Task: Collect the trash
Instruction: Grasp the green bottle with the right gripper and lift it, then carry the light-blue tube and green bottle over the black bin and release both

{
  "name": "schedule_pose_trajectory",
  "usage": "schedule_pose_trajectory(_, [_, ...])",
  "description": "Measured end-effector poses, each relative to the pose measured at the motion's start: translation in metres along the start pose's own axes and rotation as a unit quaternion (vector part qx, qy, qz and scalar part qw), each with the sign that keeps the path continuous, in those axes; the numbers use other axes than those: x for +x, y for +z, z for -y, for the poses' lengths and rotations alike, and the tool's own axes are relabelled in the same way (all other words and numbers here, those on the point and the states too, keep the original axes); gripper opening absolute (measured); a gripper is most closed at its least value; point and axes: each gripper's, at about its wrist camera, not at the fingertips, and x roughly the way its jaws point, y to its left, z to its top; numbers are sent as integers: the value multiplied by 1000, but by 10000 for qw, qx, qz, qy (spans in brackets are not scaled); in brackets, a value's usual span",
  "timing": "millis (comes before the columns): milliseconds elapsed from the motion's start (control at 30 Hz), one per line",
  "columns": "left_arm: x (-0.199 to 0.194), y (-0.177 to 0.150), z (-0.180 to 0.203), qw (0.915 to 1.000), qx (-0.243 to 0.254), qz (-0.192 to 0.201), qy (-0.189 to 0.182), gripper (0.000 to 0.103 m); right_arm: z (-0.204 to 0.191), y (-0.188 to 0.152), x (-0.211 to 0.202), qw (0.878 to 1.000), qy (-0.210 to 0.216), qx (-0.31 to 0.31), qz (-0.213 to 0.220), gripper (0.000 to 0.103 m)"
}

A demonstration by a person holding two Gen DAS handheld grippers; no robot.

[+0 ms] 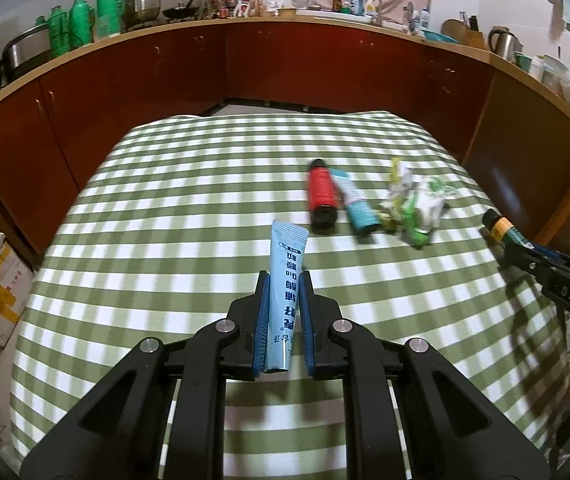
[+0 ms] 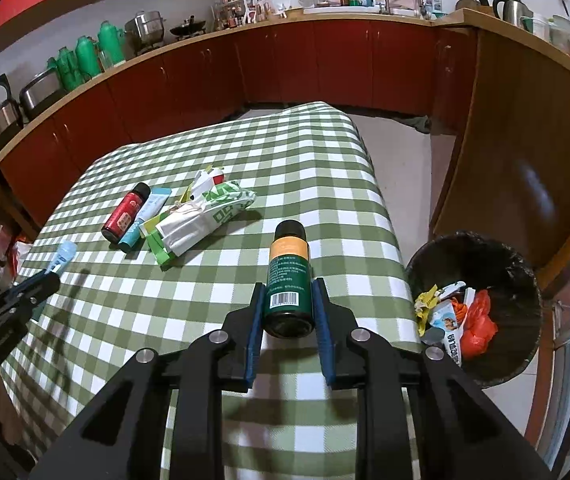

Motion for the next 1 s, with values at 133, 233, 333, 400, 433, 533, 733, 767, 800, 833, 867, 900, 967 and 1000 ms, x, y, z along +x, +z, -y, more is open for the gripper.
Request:
schedule_pose_trajectory(133, [-3,2,23,9998,141,40,-115,14,11,-1,-11,9999,7,49,142,24])
schedule_pose_trajectory(233, [-4,4,44,9994,244,72,-215,14,23,0,-21,9996,-3,95,257,24])
schedule_pose_trajectory(333, [-5,7,65,9989,313,106,-348,14,37,1,-32,9991,-102,109,402,24])
schedule_pose_trajectory(400, [-5,10,80,9983,367,131,-440,14,48,2,-39,9985,-200,97,497,24])
schedule_pose_trajectory(433, [-5,11,91,9978,411,152,-505,14,54,2,-43,9981,-270,91,548,24])
schedule_pose_trajectory(533, [-6,16,116,9962,537,227,-653,14,70,2,-50,9969,-432,74,654,24])
schedule_pose_trajectory(733, [-4,22,169,9914,790,325,-991,14,106,0,-60,9941,-736,105,796,24])
schedule_pose_trajectory(767, [-4,23,179,9904,843,349,-1037,14,114,-1,-62,9936,-775,131,815,24])
schedule_pose_trajectory(800, [-3,23,188,9895,891,365,-1077,14,119,-1,-63,9931,-813,146,830,24])
schedule_pose_trajectory(833, [-2,24,195,9887,933,377,-1114,14,127,-2,-64,9924,-873,169,853,24])
schedule_pose_trajectory(867, [-2,25,202,9879,980,389,-1139,14,132,-3,-64,9920,-900,190,867,24])
schedule_pose_trajectory(900, [-1,25,209,9871,1025,398,-1165,14,137,-4,-65,9917,-920,220,874,24])
schedule_pose_trajectory(967, [2,26,226,9852,1127,415,-1222,14,149,-6,-66,9910,-954,296,887,24])
schedule_pose_trajectory(1000, [3,26,231,9848,1148,416,-1236,14,154,-7,-66,9907,-973,330,891,24])
